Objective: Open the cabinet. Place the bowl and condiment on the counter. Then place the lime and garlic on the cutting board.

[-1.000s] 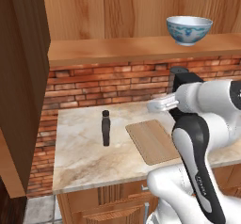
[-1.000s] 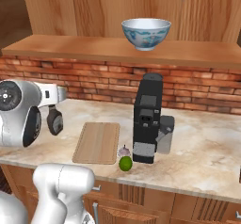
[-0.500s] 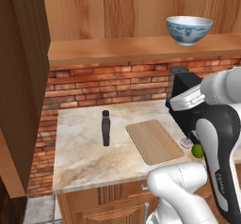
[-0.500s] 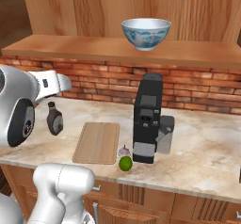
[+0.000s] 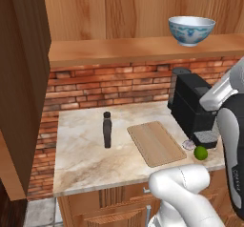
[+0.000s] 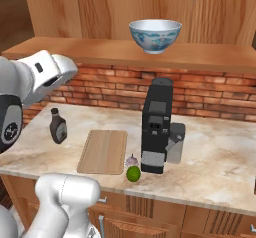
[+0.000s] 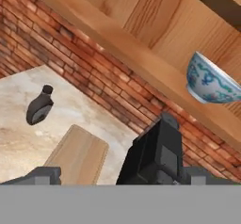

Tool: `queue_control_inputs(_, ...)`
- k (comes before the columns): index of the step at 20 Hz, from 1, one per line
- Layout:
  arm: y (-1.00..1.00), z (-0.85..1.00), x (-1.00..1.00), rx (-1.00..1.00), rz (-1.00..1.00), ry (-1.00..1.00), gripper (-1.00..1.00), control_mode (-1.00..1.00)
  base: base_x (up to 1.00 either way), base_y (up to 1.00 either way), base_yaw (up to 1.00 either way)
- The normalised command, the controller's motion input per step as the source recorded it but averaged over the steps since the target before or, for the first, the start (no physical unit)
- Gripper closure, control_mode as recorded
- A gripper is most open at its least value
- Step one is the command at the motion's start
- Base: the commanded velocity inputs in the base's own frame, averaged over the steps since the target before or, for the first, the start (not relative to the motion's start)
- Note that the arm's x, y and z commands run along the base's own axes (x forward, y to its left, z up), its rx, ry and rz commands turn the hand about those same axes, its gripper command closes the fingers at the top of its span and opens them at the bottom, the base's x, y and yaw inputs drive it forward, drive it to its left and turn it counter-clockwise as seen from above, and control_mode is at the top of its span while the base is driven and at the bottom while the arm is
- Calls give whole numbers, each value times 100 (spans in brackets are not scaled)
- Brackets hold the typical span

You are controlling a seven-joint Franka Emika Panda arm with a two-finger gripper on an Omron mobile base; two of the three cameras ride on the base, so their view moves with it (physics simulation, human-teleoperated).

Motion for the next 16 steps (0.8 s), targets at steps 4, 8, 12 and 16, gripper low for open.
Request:
queue_control_inputs(4,-27,30,-41,-25,21,-19,-100,-100,0,0,0)
queue_control_inputs(8,-23,31,-22,-26,27,-21,-100,-100,0,0,0)
queue_control_inputs(12,-30,32,0,-28,23,-11,-100,-100,0,0,0)
queue_control_inputs(16,-33,24,0,-28,20,-6,-100,-100,0,0,0)
